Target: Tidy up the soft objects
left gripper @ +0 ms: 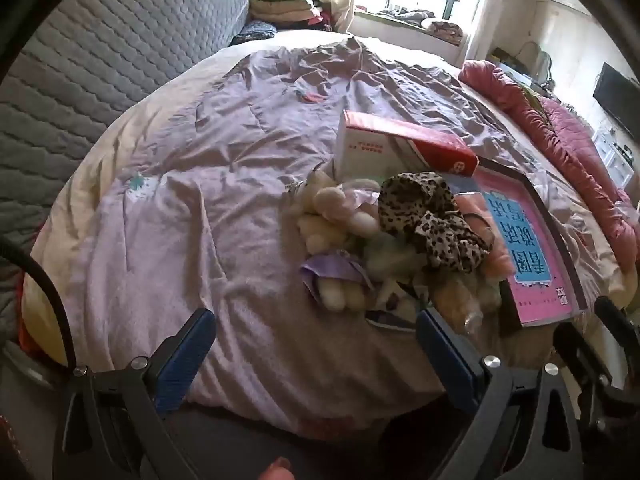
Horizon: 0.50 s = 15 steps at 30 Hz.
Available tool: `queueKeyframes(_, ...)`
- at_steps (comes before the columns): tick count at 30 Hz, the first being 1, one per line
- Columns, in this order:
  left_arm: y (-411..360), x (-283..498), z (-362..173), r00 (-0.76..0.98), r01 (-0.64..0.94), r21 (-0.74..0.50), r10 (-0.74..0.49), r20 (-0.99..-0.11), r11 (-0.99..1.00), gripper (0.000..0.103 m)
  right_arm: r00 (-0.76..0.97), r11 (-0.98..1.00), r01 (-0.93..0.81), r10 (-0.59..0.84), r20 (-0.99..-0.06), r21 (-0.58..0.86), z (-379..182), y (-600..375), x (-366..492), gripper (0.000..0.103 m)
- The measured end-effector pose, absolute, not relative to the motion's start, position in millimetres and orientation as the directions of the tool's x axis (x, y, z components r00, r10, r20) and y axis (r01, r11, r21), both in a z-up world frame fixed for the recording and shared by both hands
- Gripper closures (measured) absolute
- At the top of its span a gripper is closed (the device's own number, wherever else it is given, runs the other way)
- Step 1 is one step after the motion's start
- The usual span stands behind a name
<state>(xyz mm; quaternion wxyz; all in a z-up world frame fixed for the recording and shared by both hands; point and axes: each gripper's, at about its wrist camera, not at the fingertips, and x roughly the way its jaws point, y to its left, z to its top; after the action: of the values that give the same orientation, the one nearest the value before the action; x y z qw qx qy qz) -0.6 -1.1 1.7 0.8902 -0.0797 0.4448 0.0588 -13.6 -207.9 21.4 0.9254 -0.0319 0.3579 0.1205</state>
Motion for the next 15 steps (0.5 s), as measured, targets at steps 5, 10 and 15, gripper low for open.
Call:
queueKeyframes(5, -12.1, -4.1, 0.5, 0.579, -0.19, -0.078, 0.048, -0.814, 0.979, 0.002, 0.729, 0.971, -0.233, 0.205, -0.653, 0.044, 24.0, -216.2, -15.1, 0.007)
queueKeyframes(10, -13.3, -9.6, 1.6, 0.58, -0.195, -0.097, 0.035, -0.814, 0.976, 0.002, 0.73, 0.97, -0.239, 0.203, -0.652, 0.034, 24.1, -218.7, -18.4, 0.007)
queueKeyframes(15, -3.7, -7.0, 6.3, 0.572, -0.199, -0.11, 0.024, -0.82, 0.974, 0.002, 0.732, 0.97, -0.239, 0.204, -0.65, 0.034, 25.2, -216.5, -20.1, 0.007)
